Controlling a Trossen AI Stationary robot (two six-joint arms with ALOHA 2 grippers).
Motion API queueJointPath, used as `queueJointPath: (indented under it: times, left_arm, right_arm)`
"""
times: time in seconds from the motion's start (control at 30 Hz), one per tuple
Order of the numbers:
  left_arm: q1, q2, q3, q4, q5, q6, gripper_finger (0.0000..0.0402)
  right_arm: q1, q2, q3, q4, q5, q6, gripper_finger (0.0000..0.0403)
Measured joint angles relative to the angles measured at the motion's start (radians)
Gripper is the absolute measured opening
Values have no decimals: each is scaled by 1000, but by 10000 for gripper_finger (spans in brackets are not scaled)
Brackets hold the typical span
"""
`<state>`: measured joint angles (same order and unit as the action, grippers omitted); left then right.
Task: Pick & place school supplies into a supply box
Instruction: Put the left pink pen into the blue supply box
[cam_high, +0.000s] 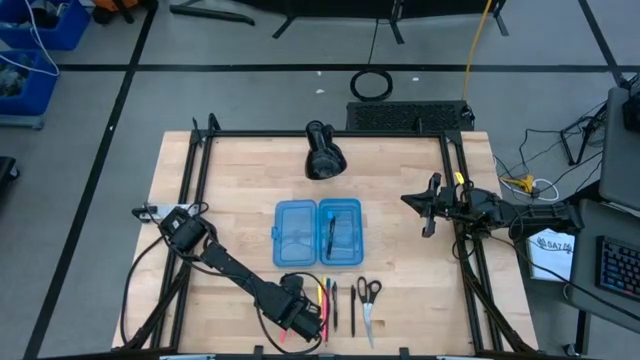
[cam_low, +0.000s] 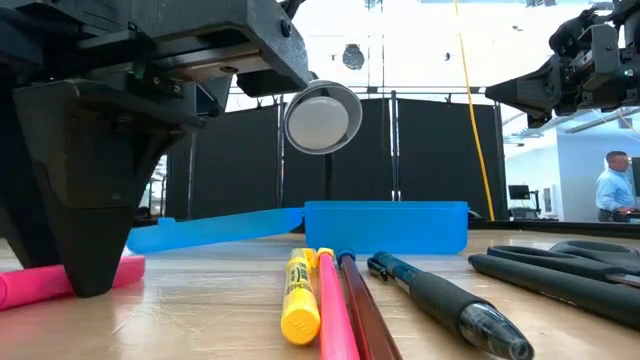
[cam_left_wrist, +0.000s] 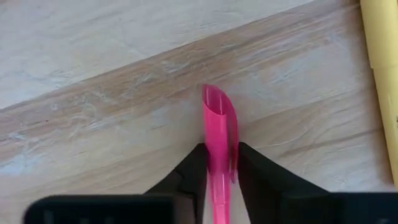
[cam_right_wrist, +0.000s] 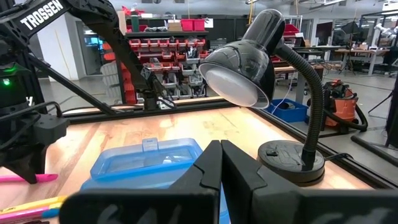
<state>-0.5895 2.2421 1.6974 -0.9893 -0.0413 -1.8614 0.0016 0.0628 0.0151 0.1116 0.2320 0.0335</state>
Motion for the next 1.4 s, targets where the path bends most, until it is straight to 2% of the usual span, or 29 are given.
queueJointPath:
  times: [0.1, 0.27, 0.47, 0.63, 0.77, 0.97, 1.13, 1.4]
  left_arm:
    - [1, 0, 0, 1, -2, 0, 47]
    - [0, -1, 1, 2, -25, 25, 47]
    - [3, 0, 0, 1, -5, 32, 73]
    - [3, 3, 22, -13, -11, 59, 57]
    - [9, 11, 87, -50, -51, 99, 48]
    - [24, 7, 214, -174, -121, 148, 61]
    - [42, 6, 307, -244, -175, 206, 55]
    - [120, 5, 409, -265, -177, 359, 56]
  right_arm:
    - [0, 0, 0, 0, -1, 0, 0]
    - [0, 0, 0, 0, -1, 8, 0]
    - [0, 0, 0, 0, -2, 8, 0]
    - [0, 0, 0, 0, -2, 8, 0]
    - [0, 0, 0, 0, -2, 8, 0]
    - [0, 0, 0, 0, -2, 8, 0]
    - [0, 0, 0, 0, -2, 8, 0]
    - [0, 0, 0, 0, -2, 8, 0]
